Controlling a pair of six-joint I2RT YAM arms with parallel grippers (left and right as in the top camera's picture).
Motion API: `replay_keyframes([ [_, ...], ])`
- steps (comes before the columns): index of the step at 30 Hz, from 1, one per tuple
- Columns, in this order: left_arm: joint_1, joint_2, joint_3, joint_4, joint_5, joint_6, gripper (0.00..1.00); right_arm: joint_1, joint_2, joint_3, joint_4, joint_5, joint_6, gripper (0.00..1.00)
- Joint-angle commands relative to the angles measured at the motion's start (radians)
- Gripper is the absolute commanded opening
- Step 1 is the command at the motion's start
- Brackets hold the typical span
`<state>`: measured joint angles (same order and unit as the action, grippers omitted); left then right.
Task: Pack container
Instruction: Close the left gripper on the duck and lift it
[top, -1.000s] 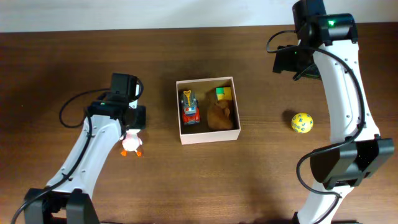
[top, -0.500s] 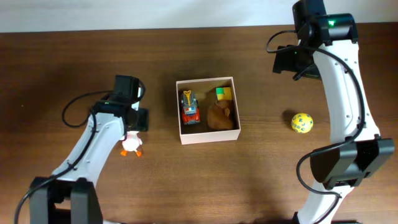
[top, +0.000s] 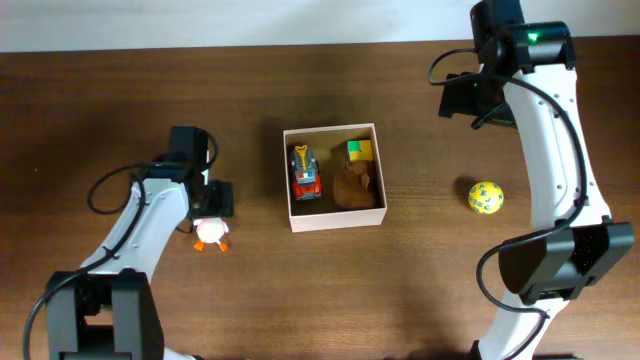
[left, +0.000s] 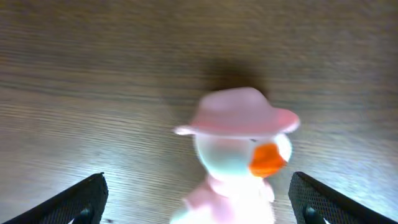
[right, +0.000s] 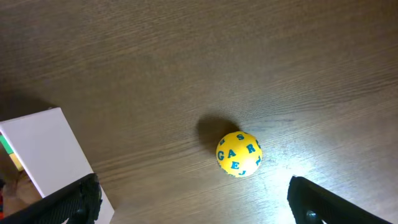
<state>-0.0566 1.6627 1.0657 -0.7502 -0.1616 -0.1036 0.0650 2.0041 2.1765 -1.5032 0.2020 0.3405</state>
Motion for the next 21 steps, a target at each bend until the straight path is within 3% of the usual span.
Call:
replay_keyframes([
  [1, 0.001, 0.007, -0.021, 0.017, 0.1, -0.014, 0.96, 0.0, -0.016, 0.015, 0.0, 0.016, 0.004, 0.99],
  [16, 0.001, 0.011, -0.132, 0.122, 0.099, -0.014, 0.92, 0.0, -0.016, 0.015, 0.0, 0.016, 0.004, 0.99],
  [17, 0.001, 0.011, -0.132, 0.122, 0.099, -0.014, 0.9, 0.0, -0.016, 0.015, 0.0, 0.016, 0.004, 0.99],
  [21, 0.001, 0.011, -0.132, 0.13, 0.099, -0.014, 0.61, 0.0, -0.016, 0.015, 0.0, 0.016, 0.004, 0.99],
])
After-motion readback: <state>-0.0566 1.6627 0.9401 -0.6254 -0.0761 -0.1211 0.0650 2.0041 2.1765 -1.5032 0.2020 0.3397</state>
